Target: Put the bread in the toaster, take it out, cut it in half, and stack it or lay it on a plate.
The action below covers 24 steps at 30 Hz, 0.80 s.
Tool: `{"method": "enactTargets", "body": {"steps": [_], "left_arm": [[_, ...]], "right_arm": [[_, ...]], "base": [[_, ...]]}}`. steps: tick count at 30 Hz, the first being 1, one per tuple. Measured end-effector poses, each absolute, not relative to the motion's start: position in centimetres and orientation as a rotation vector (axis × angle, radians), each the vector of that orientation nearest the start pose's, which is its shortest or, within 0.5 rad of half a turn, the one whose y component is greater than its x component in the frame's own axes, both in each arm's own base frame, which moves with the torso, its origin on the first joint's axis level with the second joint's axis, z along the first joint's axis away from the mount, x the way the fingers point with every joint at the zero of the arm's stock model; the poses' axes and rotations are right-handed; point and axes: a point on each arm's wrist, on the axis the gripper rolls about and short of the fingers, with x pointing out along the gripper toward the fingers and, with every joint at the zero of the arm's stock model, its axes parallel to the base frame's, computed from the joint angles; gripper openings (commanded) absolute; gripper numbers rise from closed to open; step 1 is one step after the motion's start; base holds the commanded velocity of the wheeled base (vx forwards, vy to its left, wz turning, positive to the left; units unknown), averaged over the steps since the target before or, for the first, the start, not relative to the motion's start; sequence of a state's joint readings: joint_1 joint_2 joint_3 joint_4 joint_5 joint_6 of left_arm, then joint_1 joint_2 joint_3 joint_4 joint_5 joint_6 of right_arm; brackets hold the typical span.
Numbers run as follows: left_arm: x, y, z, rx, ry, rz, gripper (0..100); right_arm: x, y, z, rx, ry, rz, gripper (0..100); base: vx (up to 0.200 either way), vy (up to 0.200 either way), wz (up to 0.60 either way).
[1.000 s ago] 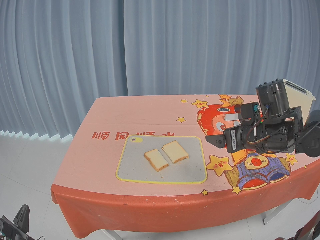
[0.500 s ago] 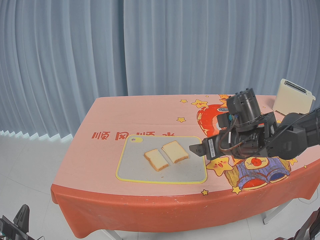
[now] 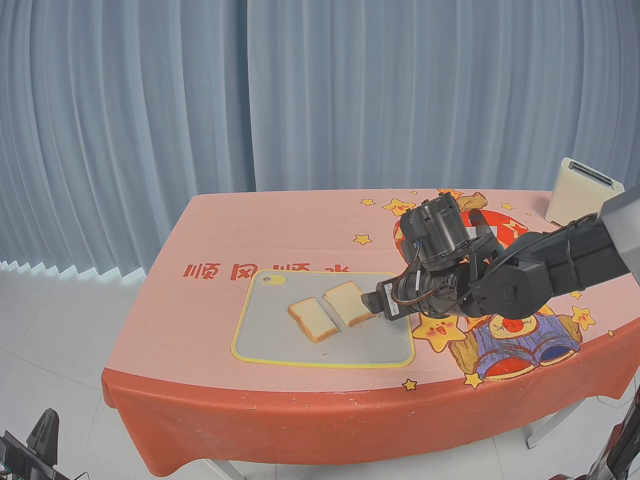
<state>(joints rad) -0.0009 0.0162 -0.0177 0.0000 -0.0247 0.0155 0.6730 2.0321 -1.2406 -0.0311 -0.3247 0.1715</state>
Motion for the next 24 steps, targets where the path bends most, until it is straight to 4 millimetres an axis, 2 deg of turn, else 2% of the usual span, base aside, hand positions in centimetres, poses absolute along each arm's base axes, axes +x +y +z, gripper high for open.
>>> {"method": "enactTargets", "body": {"steps": [14, 24], "left_arm": [[-2.3, -0.1, 8.1, 0.016, -0.002, -0.026, 0], [-2.3, -0.1, 8.1, 0.016, -0.002, -0.026, 0]], "right_arm": [[32.0, 23.6, 11.5, -0.204, 0.704, 0.240, 100], [32.4, 24.0, 10.8, -0.208, 0.709, 0.239, 100]], "base": [[0.000, 0.000, 0.00], [0.000, 0.000, 0.00]]}}
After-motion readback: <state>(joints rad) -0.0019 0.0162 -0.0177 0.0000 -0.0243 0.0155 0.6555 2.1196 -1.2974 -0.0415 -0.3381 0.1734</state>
